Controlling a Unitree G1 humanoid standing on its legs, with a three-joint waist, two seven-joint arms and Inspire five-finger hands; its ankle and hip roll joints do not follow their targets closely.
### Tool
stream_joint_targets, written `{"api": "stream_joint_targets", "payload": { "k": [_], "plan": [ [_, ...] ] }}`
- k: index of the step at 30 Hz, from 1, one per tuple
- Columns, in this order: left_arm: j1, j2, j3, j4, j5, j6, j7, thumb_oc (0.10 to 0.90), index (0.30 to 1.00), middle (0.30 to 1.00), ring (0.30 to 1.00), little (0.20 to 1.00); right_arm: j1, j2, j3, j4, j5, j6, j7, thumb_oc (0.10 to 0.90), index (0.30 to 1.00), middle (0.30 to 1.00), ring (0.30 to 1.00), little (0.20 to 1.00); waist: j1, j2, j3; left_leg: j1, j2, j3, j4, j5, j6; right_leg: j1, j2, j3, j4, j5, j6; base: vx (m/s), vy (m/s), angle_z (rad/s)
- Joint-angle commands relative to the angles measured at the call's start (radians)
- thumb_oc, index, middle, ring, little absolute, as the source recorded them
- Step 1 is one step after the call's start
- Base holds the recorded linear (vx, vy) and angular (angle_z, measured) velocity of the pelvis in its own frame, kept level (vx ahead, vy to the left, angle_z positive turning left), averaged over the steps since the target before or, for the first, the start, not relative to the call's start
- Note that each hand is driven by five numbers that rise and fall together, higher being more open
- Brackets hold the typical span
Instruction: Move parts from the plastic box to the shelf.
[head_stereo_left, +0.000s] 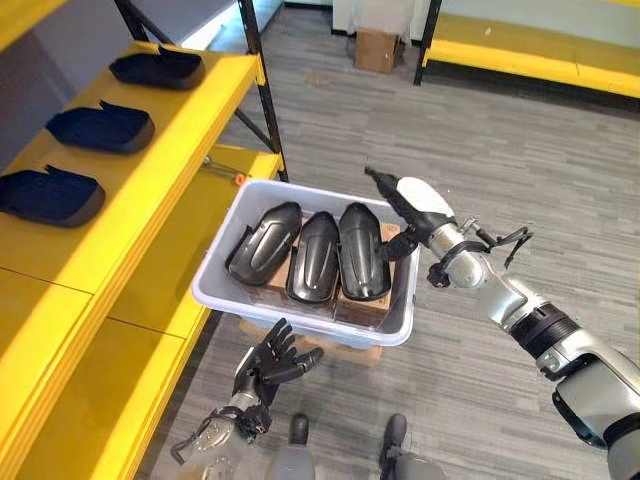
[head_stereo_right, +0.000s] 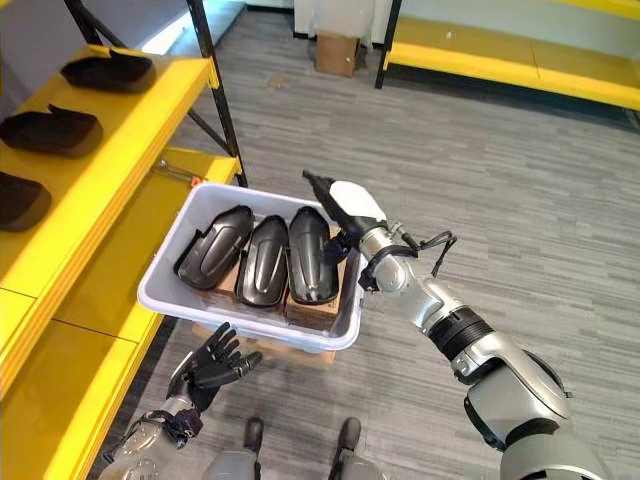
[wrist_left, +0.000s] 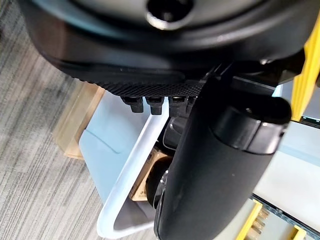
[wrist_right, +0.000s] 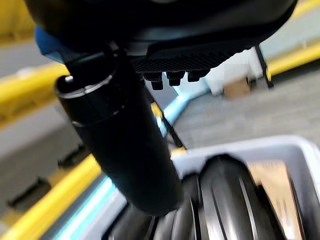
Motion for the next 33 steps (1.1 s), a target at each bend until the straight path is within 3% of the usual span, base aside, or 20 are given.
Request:
{"api": "stream_joint_targets", "payload": {
  "k": [1, 17, 27, 33],
  "plan": [
    [-0.046, 0.069, 0.006, -0.178, -0.008, -0.101, -0.021, 0.9, 1.0, 1.0, 1.0, 1.0, -0.184, 0.024, 0.001, 0.003, 0.006, -0.036, -0.016, 0.9, 1.0, 1.0, 1.0, 1.0, -0.006, -0.037, -0.011, -0.052, 0.021, 0.04, 0.115, -0.08, 0.014, 0.015, -0.104, 0.042, 0.09, -0.109, 0.07, 0.0, 0.0, 0.0],
    [-0.054, 0.122, 0.058, -0.352, -0.019, -0.138, -0.024, 0.9, 1.0, 1.0, 1.0, 1.0, -0.154, 0.053, 0.027, 0.013, -0.016, -0.032, 0.028, 0.9, 1.0, 1.0, 1.0, 1.0, -0.002, -0.042, 0.046, -0.094, 0.012, 0.039, 0.153, -0.089, 0.023, -0.023, -0.117, 0.053, 0.111, -0.1, 0.071, 0.0, 0.003, 0.0],
    [-0.059, 0.119, 0.063, -0.359, -0.021, -0.146, -0.018, 0.9, 1.0, 1.0, 1.0, 1.0, -0.155, 0.049, 0.036, 0.023, -0.038, -0.026, 0.036, 0.9, 1.0, 1.0, 1.0, 1.0, -0.002, -0.044, 0.067, -0.107, 0.014, 0.04, 0.158, -0.085, 0.023, -0.039, -0.116, 0.06, 0.119, -0.097, 0.069, 0.0, 0.0, 0.0],
    [-0.058, 0.118, 0.069, -0.351, -0.014, -0.139, -0.019, 0.9, 1.0, 1.0, 1.0, 1.0, -0.144, 0.01, 0.032, -0.056, -0.038, -0.028, 0.063, 0.9, 1.0, 1.0, 1.0, 1.0, -0.009, -0.054, 0.08, -0.112, 0.016, 0.042, 0.164, -0.087, 0.025, -0.045, -0.117, 0.063, 0.122, -0.093, 0.071, 0.0, 0.0, 0.0]
  ]
}}
